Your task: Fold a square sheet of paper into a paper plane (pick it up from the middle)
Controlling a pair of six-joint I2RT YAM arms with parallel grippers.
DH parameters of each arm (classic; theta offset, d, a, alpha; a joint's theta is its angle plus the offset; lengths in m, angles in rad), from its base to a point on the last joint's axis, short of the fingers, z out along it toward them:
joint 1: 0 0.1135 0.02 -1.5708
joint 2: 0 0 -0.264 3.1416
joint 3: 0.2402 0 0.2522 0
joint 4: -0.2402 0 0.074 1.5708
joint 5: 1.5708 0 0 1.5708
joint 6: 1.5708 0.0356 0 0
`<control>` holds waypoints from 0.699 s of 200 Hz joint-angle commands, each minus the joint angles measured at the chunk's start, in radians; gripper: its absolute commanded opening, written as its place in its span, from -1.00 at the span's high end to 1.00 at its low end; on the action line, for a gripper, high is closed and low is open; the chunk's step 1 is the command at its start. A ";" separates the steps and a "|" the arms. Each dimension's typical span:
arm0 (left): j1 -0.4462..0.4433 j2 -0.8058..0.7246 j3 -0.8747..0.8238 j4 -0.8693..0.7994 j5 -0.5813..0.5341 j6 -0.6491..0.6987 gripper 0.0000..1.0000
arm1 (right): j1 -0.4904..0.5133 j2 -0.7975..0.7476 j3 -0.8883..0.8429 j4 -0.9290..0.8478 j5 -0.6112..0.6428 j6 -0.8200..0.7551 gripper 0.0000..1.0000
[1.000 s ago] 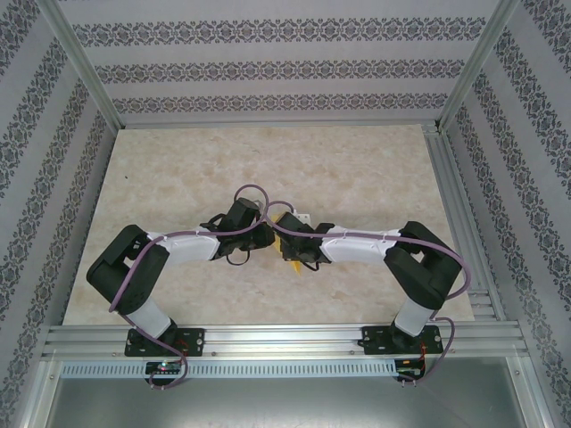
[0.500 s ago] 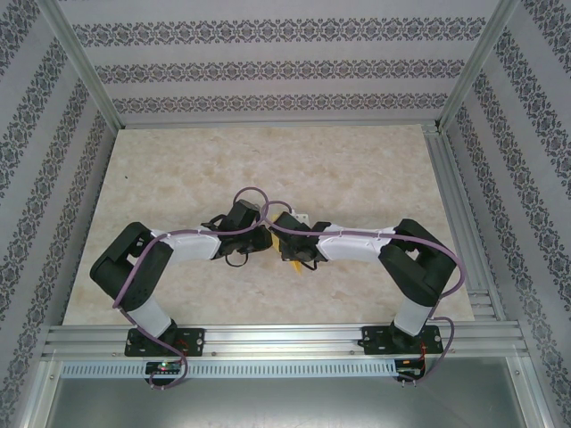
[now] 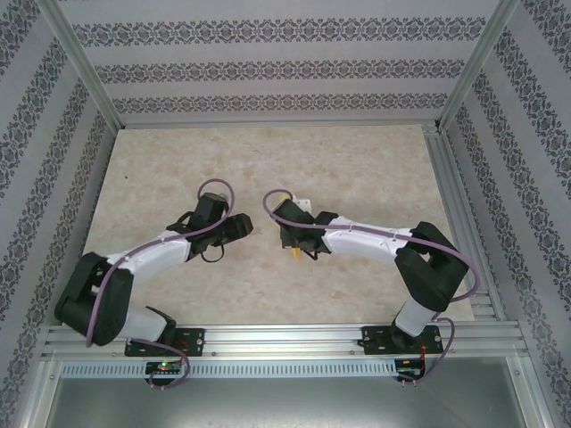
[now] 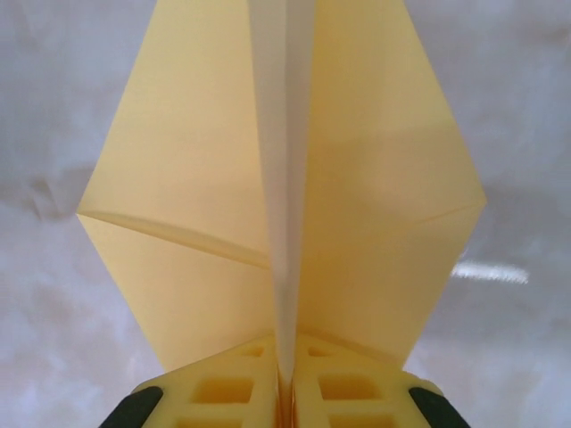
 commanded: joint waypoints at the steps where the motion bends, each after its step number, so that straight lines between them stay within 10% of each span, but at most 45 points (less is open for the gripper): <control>1: 0.033 -0.092 -0.017 -0.139 -0.081 0.028 -0.46 | -0.057 0.007 0.045 -0.008 0.035 -0.065 0.77; 71: 0.048 -0.261 -0.041 -0.283 -0.224 0.060 -0.94 | -0.149 0.230 0.231 0.032 0.025 -0.195 0.76; 140: 0.047 -0.253 -0.040 -0.294 -0.233 0.058 -1.00 | -0.164 0.353 0.310 0.062 -0.012 -0.232 0.72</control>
